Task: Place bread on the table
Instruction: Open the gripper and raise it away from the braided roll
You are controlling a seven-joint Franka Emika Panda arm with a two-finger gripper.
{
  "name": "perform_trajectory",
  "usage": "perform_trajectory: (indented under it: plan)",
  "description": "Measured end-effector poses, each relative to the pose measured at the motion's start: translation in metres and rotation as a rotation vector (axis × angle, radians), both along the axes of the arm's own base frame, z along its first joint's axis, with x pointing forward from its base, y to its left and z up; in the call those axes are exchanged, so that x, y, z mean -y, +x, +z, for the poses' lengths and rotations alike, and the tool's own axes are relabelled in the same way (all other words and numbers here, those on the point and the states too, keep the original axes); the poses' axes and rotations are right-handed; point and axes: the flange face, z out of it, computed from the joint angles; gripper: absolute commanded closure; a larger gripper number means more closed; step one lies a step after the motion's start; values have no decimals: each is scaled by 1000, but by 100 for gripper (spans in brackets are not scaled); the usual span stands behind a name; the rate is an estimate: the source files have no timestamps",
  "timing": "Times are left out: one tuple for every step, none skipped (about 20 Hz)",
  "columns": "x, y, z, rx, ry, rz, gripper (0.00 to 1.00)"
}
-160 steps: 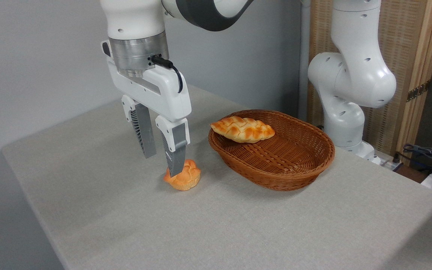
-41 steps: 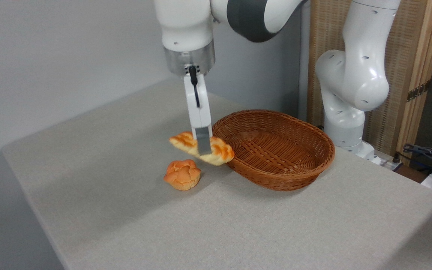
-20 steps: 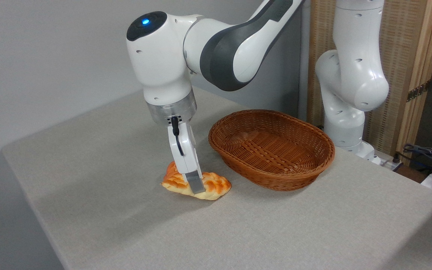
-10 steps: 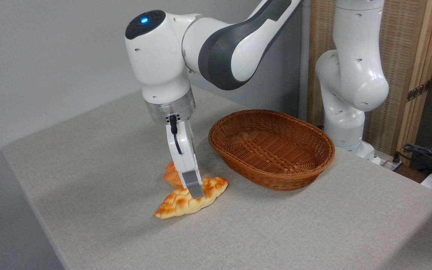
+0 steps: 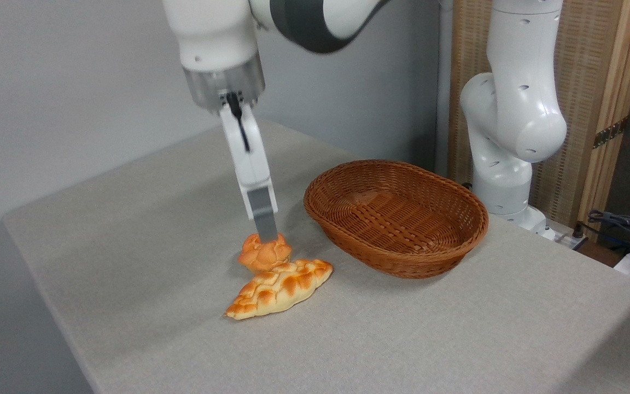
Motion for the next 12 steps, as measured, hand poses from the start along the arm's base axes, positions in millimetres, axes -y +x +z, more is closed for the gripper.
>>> perform_trajectory:
  plan:
    - [0,1,7,4,2,43,0]
    - [0,1,15,10,3,105,0]
    - [0,2,22,12,6,168,0]
    - [0,2,25,12,11,219,0]
    - [-1,3,25,10,19,257,0]
    - [-2,3,24,8,26,282,0]
    - [-3,4,24,9,29,291,0]
    - [-4,5,24,17,30,302,0]
    - [-5,7,24,24,30,309,0]
    - [-7,10,25,45,26,321,0]
    - [-9,13,26,62,24,330,0]
    - [-11,15,27,76,22,339,0]
